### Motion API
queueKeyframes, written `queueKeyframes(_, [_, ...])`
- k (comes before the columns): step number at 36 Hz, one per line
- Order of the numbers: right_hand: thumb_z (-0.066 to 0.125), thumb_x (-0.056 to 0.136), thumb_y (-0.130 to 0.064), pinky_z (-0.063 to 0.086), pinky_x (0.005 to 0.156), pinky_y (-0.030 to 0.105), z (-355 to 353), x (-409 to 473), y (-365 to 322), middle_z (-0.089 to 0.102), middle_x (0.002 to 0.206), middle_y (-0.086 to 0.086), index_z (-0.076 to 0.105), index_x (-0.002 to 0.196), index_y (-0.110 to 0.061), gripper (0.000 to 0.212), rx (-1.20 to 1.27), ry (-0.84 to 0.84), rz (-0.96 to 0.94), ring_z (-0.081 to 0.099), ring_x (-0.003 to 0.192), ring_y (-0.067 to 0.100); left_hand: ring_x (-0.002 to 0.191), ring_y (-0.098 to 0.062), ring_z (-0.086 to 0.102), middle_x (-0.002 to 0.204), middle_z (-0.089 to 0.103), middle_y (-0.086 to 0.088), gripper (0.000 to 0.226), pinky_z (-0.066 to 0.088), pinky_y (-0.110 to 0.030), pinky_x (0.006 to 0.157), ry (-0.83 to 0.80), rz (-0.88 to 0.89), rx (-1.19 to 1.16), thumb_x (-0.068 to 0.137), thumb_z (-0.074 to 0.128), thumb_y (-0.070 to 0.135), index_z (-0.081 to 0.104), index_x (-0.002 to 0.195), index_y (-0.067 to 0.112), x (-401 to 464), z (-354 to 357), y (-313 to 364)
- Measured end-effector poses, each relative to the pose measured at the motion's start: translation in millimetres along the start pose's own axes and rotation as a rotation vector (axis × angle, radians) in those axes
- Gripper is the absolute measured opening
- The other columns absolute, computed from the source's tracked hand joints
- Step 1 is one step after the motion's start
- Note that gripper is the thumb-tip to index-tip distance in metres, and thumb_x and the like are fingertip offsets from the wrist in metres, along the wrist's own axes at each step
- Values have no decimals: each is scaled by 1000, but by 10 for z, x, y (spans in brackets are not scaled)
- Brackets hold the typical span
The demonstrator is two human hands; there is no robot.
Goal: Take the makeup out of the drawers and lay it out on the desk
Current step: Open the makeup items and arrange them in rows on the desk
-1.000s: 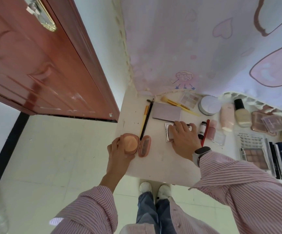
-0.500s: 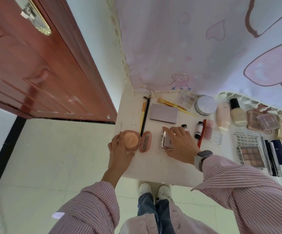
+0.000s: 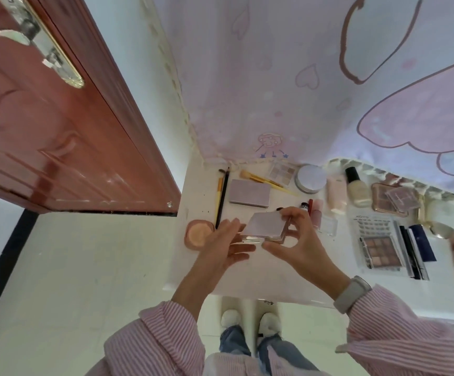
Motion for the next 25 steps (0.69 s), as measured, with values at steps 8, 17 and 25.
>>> queueKeyframes(8, [75, 76, -20, 46, 84, 21, -215, -7, -59, 44, 96, -15, 47, 105, -21, 40, 2, 15, -1, 53, 83, 2, 77, -23, 65, 89, 65, -15, 44, 55, -30, 66, -62, -15, -399, 92, 55, 26, 51, 121, -6, -46, 452, -1])
queueKeyframes(17, [67, 83, -31, 48, 90, 36, -458, 83, 149, 52, 122, -6, 48, 102, -40, 29, 15, -290, 6, 57, 107, 14, 84, -27, 67, 104, 63, -22, 33, 57, -27, 59, -38, -73, -740, 96, 48, 25, 58, 109, -4, -94, 1009, -197])
queueKeyframes(25, [52, 93, -25, 35, 79, -3, -681, 133, -28, 40, 135, -20, 49, 133, -22, 40, -343, -441, -146, 53, 102, -7, 99, -34, 62, 108, 64, -21, 26, 57, -36, 76, 9, 170, -678, 94, 50, 16, 53, 115, 1, -148, 1114, -94])
Point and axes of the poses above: each hand's wrist, its own x-axis towards the middle knuckle, its own z-axis out of the palm, y = z × x, the point moved 9 cm from there along x, towards the middle knuckle
